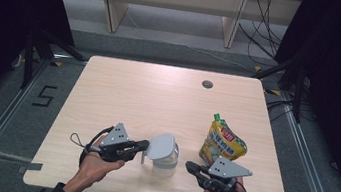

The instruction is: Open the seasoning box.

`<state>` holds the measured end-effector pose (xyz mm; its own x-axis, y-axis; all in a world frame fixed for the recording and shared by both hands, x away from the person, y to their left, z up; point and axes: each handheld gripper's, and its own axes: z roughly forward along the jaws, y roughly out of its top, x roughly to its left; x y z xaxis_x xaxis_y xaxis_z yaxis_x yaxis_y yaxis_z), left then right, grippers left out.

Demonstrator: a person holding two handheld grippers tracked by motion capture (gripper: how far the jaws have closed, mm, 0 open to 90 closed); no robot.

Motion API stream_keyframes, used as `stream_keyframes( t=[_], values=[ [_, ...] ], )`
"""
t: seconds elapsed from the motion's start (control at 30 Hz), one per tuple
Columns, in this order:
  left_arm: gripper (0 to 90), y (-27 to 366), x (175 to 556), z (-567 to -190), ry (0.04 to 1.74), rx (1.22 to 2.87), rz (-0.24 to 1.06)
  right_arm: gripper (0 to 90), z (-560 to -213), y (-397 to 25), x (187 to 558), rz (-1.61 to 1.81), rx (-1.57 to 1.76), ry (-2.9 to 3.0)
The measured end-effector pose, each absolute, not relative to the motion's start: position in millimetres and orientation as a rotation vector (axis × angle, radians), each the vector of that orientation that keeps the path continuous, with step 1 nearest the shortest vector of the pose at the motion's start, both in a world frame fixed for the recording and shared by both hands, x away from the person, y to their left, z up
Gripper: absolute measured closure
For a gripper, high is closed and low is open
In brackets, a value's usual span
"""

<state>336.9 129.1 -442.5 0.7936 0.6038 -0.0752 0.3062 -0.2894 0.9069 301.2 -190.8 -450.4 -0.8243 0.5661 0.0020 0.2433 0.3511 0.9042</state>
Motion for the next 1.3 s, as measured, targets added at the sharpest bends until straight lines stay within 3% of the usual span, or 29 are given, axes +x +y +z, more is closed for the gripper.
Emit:
stream_keyframes(
  t=[0.63,0.9,1.3],
  values=[
    [85.4,129.7,336.8,-442.5,0.689,1.889,0.335,90.0,-438.0,-157.3,316.5,1.478,0.666,2.331],
    [80.6,142.7,334.2,-444.8,0.682,1.906,0.352,90.0,-433.2,-153.2,316.9,1.487,0.668,2.319],
    [47.8,179.9,305.2,-477.4,0.757,1.987,0.347,90.0,-424.8,-143.1,316.2,1.488,0.606,2.323]
  ],
)
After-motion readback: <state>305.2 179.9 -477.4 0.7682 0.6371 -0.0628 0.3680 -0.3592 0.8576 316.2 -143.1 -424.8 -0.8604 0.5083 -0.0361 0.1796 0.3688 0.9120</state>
